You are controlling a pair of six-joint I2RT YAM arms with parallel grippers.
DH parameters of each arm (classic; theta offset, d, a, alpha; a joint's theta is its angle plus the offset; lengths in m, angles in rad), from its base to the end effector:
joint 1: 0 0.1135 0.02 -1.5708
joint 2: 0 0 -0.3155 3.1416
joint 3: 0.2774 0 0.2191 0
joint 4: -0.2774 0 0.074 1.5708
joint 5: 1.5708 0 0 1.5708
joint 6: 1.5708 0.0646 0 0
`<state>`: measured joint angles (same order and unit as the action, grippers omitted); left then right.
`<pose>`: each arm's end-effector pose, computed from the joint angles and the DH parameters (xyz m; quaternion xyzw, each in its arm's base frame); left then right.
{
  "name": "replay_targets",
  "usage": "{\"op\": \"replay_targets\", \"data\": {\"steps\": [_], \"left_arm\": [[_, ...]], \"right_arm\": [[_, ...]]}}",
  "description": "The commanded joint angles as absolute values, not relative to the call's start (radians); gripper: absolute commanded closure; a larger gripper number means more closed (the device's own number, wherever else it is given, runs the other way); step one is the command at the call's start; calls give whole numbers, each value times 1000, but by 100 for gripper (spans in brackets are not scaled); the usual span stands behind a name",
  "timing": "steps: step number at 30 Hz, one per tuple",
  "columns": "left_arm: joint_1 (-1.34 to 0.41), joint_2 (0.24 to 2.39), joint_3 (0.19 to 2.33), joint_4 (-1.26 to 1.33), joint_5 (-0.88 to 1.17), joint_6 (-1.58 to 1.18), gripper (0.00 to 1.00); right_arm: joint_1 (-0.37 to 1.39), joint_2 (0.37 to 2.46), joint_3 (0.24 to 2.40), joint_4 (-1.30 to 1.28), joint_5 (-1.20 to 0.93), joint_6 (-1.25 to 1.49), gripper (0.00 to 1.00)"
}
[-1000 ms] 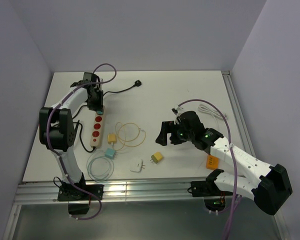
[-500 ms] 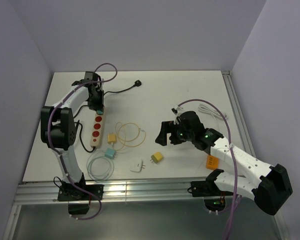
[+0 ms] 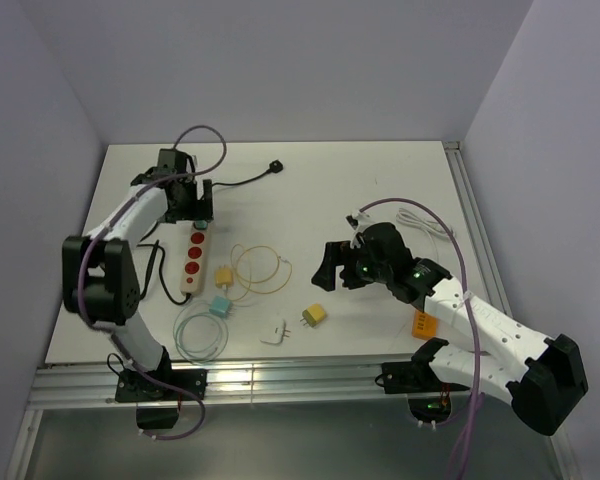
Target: Insert the plug
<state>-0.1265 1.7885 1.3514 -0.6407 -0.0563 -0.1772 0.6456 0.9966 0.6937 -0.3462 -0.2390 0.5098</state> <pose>0.3675 -0.0431 0.2647 -0.0314 0.9689 -0.0099 0.2452 0.1319 0.1185 0.2901 -0.1132 0.8836 0.3306 0.3116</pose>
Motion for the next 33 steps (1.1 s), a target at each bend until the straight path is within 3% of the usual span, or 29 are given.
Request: {"op": "replay_targets", "data": {"steps": [1,8,15,19,30,33], "left_arm": [[-137,1539,1319,-565,-28,-212,0],[-146,1200,1200,-614,86,-414,0],[-146,970,984,-463,492,-618,0],[-146,963,951,-396,658,-696,1],[-146,934,986,-552,618,-581,1],[-146,945,979,-569,633,-588,15]], "right_arm": [[655,957,704,-344,-215,520,5],[657,976,701,-417,-54,557,0],[686,1095,695,-407,-100,554,0],[855,1230,739,-428,-8,551,3],[956,1288,655,-334,94,583,9],[960,1339,676,-313,84,561,10]]}}
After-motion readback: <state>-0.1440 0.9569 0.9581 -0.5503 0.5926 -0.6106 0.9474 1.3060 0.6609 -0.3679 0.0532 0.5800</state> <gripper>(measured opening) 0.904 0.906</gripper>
